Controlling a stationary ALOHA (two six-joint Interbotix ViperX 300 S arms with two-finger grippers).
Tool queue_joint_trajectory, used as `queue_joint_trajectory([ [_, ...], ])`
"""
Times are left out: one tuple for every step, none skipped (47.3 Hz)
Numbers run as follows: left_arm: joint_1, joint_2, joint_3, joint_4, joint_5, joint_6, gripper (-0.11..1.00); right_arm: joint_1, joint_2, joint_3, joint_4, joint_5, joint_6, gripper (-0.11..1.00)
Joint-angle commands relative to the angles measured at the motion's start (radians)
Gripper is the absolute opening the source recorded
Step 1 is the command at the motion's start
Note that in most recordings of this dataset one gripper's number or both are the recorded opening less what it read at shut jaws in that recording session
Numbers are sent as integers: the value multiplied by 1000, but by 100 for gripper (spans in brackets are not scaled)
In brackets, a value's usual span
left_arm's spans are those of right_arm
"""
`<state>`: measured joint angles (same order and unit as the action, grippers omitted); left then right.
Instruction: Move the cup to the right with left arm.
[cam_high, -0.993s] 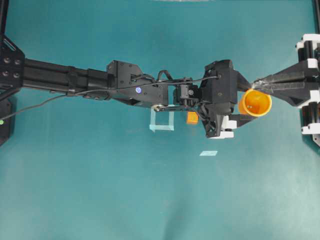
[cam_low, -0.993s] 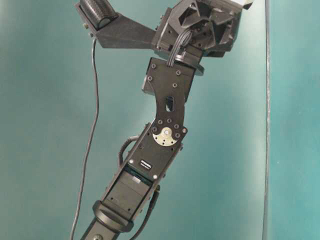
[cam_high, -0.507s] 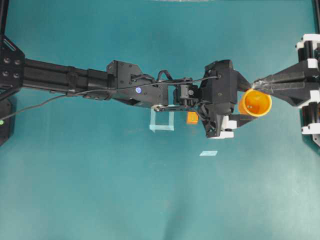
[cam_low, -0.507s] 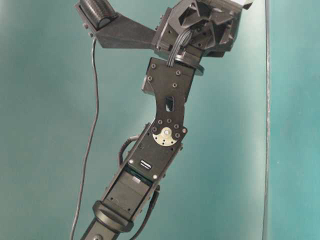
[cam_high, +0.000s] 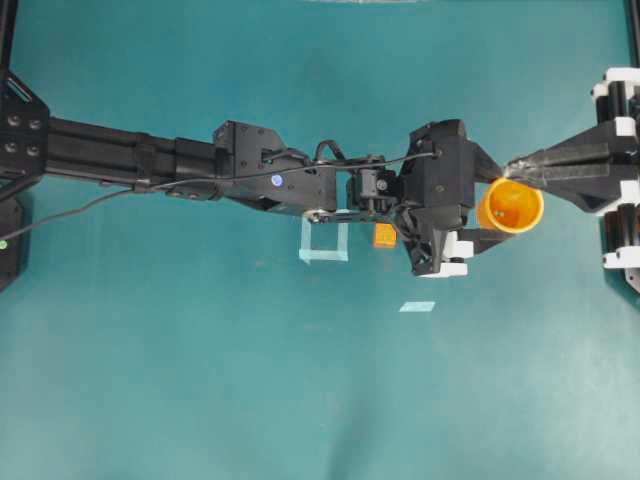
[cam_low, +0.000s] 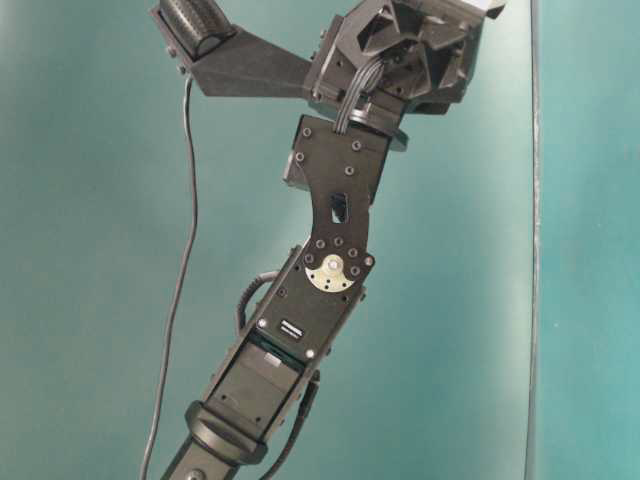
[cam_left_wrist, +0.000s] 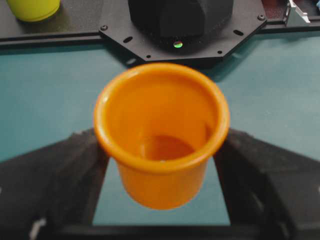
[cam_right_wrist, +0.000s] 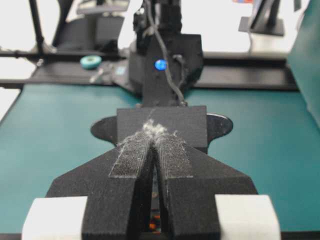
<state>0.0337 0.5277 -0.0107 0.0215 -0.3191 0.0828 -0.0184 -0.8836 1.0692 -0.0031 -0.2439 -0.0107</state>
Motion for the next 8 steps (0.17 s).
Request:
queue_joint_trajectory([
  [-3,-20,-28,2,-5,-2,65,-2,3,-35,-2,-3,-2,-1],
  [-2,-20,-29,2,-3,-2,65,-2,2,-35,-2,-3,-2,-1],
  [-2,-20,-28,2,-5,-2,65,-2,3,-35,-2,-3,-2,-1],
  [-2,-18,-28,0,-5,-2,65,-2,3,-35,-2,-3,-2,-1],
  [-2,-20,-28,2,-5,-2,65,-2,2,-35,0,-3,-2,-1],
  [-2,-20,-28,2,-3,-2,65,-3,2,-35,-2,-3,-2,-1],
  [-2,-20,-28,2,-5,-2,65,-2,3,-35,-2,-3,-2,-1],
  [-2,-20,-28,0,-3,-2,65,-2,2,-35,-2,-5,-2,-1],
])
